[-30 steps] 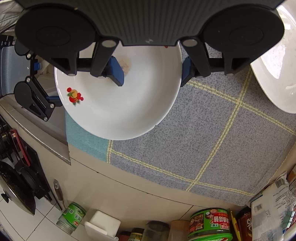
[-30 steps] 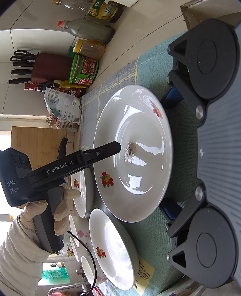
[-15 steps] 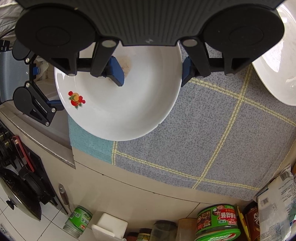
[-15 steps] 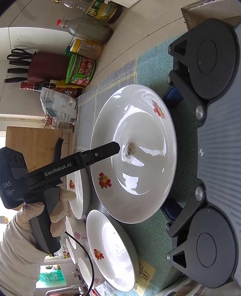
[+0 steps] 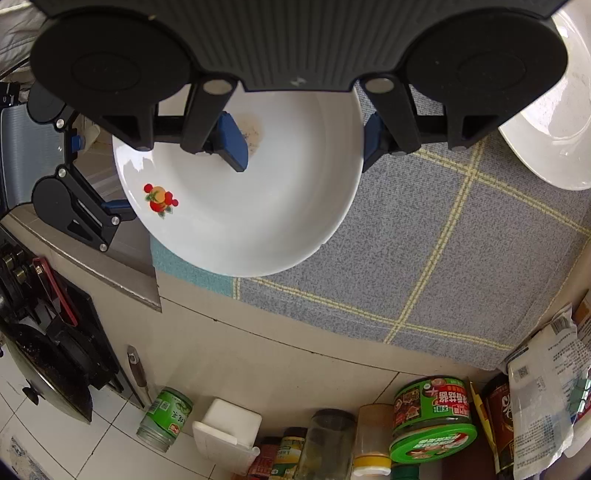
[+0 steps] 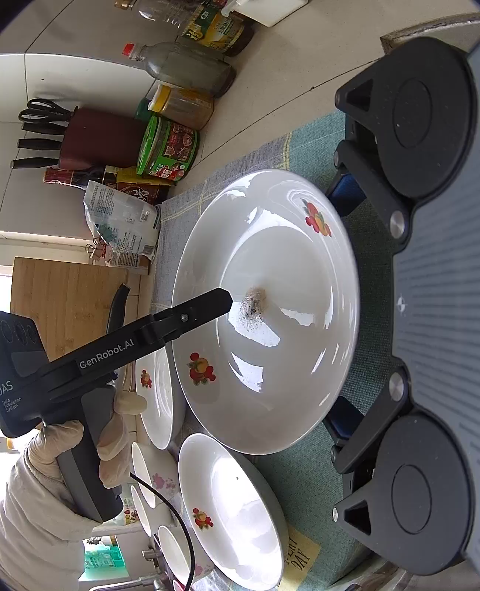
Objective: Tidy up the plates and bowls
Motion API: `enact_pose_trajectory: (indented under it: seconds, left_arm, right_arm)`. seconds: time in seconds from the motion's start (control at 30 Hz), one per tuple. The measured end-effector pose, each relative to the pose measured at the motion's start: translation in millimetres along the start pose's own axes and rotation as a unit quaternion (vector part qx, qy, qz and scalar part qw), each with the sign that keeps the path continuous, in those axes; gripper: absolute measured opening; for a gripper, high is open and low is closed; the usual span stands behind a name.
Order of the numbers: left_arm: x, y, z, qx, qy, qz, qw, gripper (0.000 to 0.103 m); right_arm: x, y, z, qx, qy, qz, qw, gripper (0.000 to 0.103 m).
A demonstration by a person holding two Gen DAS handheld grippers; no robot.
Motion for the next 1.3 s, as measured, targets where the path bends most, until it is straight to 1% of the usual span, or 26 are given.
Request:
enact_pose_trajectory:
  seconds: [0.27, 0.67, 1.3]
  left_arm:
    - [-9, -16, -5, 0.027, -0.005, -0.006, 0.9996, 0.061]
    - [-34, -47, 3, 0.055, -0.02, -0.009, 0.9982, 0.061]
    - [-73, -64, 22, 0.059, -0.048, -0.026, 0.9967, 0.061]
  right_arm:
    - [14, -16, 8, -0.002, 0.007, -0.017, 1.0, 0.103]
    - [48, -34, 39, -0.01, 0.007, -0.02, 1.0, 0.103]
    - [63, -52, 83, -0.035, -0.009, -0.009, 0.999, 0.103]
Point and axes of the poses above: each gripper's, at about its wrist camera, not at the fingertips, and z roughly the way its jaws point, x to its right, y to its underside, the point moved 5 cm from there along z, roughly the way its jaws point, and after that the axes turned 4 degrees about -z, right-handed, at the moved point
